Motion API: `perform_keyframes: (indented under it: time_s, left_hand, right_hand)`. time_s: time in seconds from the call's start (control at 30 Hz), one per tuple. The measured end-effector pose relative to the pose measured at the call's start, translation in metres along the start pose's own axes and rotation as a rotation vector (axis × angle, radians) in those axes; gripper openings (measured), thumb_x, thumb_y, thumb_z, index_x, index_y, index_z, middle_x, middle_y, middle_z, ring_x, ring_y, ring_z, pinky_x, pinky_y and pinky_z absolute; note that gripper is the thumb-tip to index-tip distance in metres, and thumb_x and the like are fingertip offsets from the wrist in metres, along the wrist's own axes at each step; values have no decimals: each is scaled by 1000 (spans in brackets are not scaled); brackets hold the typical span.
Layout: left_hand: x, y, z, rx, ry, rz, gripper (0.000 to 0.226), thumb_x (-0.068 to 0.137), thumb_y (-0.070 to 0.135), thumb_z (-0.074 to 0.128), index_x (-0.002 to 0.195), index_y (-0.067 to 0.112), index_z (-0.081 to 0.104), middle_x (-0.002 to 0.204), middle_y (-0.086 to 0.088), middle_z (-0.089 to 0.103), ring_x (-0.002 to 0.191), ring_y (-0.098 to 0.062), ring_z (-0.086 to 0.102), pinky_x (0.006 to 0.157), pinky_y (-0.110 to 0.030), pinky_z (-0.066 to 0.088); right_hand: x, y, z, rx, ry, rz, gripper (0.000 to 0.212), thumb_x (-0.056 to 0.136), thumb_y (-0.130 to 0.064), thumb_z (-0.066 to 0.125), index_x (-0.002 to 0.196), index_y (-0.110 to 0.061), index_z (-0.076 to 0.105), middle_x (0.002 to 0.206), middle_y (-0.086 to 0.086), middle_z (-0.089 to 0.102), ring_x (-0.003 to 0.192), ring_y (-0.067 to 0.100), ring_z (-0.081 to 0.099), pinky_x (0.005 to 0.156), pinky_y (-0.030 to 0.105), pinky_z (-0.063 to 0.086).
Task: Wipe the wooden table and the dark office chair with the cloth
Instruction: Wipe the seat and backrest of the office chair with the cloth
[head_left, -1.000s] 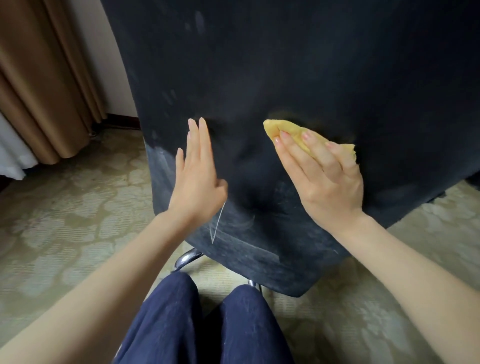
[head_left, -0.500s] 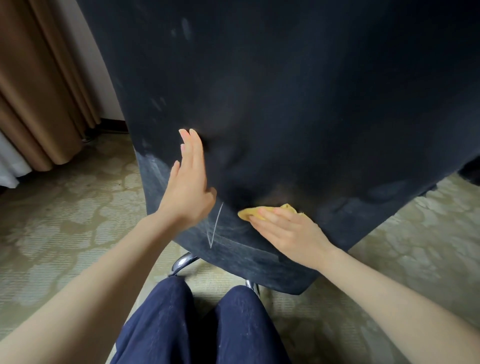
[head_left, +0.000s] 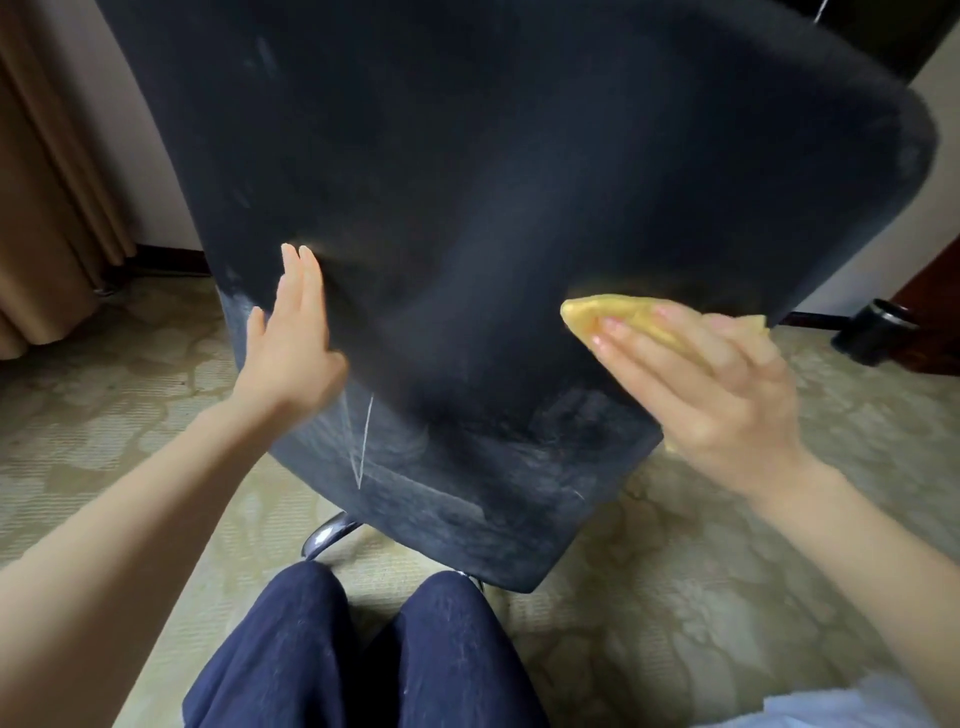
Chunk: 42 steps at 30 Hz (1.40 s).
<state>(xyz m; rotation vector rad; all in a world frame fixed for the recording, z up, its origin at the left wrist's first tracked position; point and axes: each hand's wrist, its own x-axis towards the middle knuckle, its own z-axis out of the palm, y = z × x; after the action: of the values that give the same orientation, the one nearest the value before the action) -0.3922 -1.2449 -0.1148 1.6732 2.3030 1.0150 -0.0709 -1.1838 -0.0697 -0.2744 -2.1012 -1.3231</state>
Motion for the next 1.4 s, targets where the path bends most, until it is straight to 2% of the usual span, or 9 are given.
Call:
perform_keyframes:
  time_s: [0.17,0.3,0.53,0.73,0.93,1.1,1.2,1.3,1.4]
  left_hand:
    - [-6,3,5,-3,62,16,92,80,-8,48,150,12,-8,159,-6,-11,146,-29,2,118,-47,7]
    - [-11,2,13,-77,-3,75,98,81,-10,49,149,16,-17,159,-3,-13,146,-28,3,119,-48,9]
    - [-7,3,24,-122,-72,65,102,78,-9,46,145,19,-26,160,-2,-4,142,-33,22,115,-51,20]
    - [-7,4,24,-69,-106,49,101,77,-9,44,146,17,-25,159,4,-12,142,-20,19,116,-53,9]
    - [-13,4,24,-7,-164,24,101,76,-5,46,145,15,-26,156,3,-25,143,-23,11,116,-51,2]
    - [-11,5,24,-125,-169,-14,103,83,3,55,146,17,-25,153,0,-31,146,-28,4,117,-49,13]
    - [-33,14,34,-358,-146,-177,94,87,7,54,149,21,-15,156,1,-25,144,-25,16,110,-20,14]
    - [-73,33,56,-646,-258,-292,65,92,16,54,149,21,23,154,0,28,137,-12,33,105,-15,25]
    - [-105,58,67,-919,-484,-362,31,93,24,55,123,23,58,116,5,67,100,-7,64,72,-6,44]
  right_hand:
    - [40,-11,7,-70,125,114,32,88,0,66,117,-13,70,120,0,67,115,20,50,91,34,40]
    - [47,-36,23,-59,122,183,33,90,-1,62,121,-13,66,123,-2,65,118,18,48,91,32,40]
    - [18,-87,56,56,-90,43,40,88,-5,52,125,-14,64,130,-2,60,124,17,42,100,30,34]
    - [-7,-122,76,229,-235,-21,46,82,-1,59,127,-9,62,133,1,58,127,17,40,102,32,39]
    - [-30,-143,68,552,-443,-104,41,81,-12,74,120,-11,67,132,-2,59,122,15,56,98,31,48]
    - [-45,-147,33,858,-447,320,39,89,-3,62,128,-8,60,132,0,58,124,21,51,102,41,42]
    - [-41,-153,10,860,-386,641,34,94,-7,49,127,-6,61,130,1,59,124,18,44,103,40,42]
    - [-32,-160,-7,838,-285,905,35,91,-6,50,124,-4,62,128,1,58,121,15,44,103,34,44]
    - [-23,-166,-22,878,-131,1143,33,93,-5,46,123,-1,60,129,2,55,119,11,47,104,23,40]
